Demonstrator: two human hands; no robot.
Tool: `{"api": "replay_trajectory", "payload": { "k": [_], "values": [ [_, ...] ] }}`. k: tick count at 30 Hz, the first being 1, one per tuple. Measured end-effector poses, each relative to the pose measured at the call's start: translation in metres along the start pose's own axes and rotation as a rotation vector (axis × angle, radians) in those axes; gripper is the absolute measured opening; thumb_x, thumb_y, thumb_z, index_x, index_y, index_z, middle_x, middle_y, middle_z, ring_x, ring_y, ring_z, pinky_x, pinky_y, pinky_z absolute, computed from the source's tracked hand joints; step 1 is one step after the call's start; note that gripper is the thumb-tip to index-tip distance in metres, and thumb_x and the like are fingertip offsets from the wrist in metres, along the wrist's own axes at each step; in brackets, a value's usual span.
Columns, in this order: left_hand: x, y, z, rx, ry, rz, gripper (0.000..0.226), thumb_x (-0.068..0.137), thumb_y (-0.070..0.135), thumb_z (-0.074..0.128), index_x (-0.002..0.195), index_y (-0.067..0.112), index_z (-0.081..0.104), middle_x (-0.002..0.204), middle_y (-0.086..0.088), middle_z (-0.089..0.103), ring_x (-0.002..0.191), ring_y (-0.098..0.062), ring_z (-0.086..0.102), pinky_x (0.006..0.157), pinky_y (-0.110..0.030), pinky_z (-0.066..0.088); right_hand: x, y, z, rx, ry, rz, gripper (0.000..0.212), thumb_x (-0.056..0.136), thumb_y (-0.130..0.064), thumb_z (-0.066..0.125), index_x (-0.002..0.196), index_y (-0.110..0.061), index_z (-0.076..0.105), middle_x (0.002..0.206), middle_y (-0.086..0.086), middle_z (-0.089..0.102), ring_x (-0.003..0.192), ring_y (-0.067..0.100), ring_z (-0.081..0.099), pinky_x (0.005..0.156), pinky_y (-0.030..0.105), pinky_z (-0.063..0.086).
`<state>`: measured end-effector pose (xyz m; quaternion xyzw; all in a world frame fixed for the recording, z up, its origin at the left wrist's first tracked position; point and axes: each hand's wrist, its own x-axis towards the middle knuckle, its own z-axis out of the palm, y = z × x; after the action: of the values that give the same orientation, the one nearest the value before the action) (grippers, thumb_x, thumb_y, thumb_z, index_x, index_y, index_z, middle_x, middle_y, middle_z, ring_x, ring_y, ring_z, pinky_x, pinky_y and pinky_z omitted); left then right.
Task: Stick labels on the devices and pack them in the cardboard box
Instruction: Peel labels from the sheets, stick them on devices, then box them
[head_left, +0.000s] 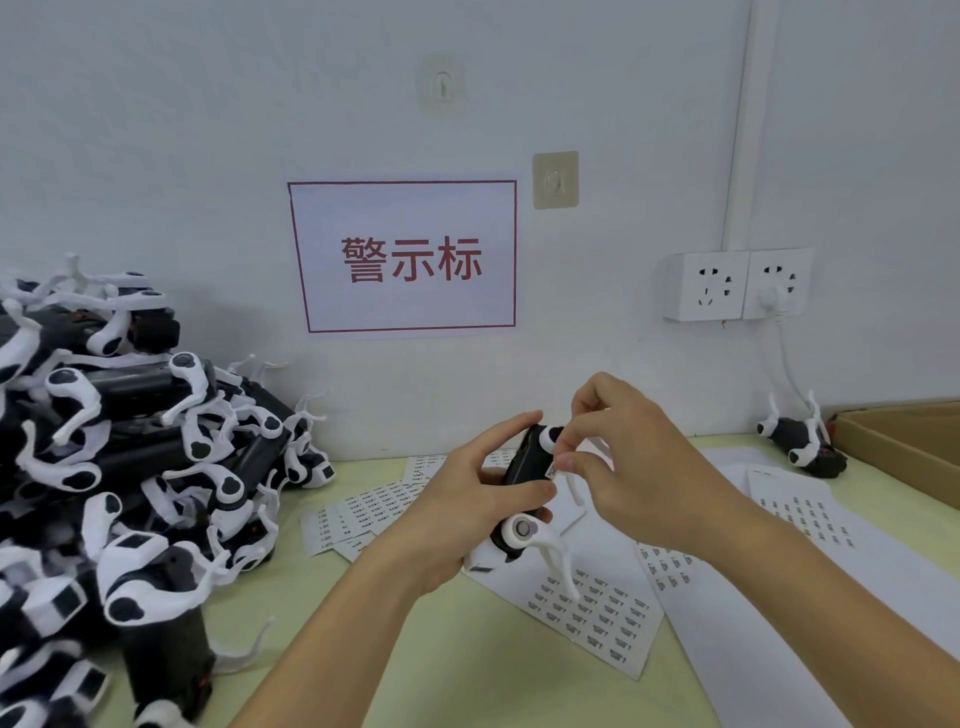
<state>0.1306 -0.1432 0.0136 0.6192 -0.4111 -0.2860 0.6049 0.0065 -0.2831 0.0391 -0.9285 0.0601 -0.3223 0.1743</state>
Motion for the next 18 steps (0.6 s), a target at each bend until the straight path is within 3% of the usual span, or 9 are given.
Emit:
{"api": "replay_trajectory", "payload": {
  "k": [5,8,12,18],
  "values": [
    [-0.0009,0.0012,0.0012,-0.007,-0.003,0.020,0.061,0.076,0.018,0.078,0.122,0.055,0.062,0.102,-0.009,0.074,0.084,-0.024,0.074,0.071,-0.030,0.055,-0.0024,-0.0032,0.0023,-0.053,0.023,-0.030,0.020,0.094,-0.022,0.064,0.079,-0.033,0.058,0.096,-0.021,0.039,0.099,-0.005,0.043,0.077,0.017,0.038],
    [-0.0006,0.0016,0.0014,-0.009,0.002,0.023,0.059,0.074,0.022,0.079,0.120,0.055,0.062,0.099,-0.007,0.075,0.083,-0.024,0.074,0.070,-0.032,0.056,-0.0029,-0.0035,0.0027,-0.053,0.034,-0.034,0.017,0.094,-0.020,0.063,0.080,-0.030,0.061,0.097,-0.020,0.039,0.101,-0.006,0.042,0.077,0.012,0.037],
    [-0.0007,0.0022,0.0026,0.001,0.010,0.032,0.056,0.075,0.027,0.079,0.120,0.055,0.062,0.098,-0.007,0.075,0.084,-0.025,0.074,0.069,-0.034,0.056,-0.0041,-0.0041,0.0042,-0.055,0.056,-0.041,0.013,0.094,-0.016,0.063,0.083,-0.021,0.066,0.096,-0.016,0.040,0.100,-0.005,0.042,0.079,0.006,0.035],
    [-0.0012,0.0026,0.0029,0.011,0.021,0.031,0.049,0.083,0.028,0.076,0.121,0.055,0.061,0.102,-0.017,0.073,0.083,-0.024,0.074,0.068,-0.035,0.055,-0.0050,-0.0049,0.0058,-0.063,0.078,-0.049,0.012,0.092,-0.016,0.064,0.082,-0.021,0.066,0.098,-0.013,0.040,0.098,-0.003,0.044,0.076,0.009,0.037]
  ]
}}
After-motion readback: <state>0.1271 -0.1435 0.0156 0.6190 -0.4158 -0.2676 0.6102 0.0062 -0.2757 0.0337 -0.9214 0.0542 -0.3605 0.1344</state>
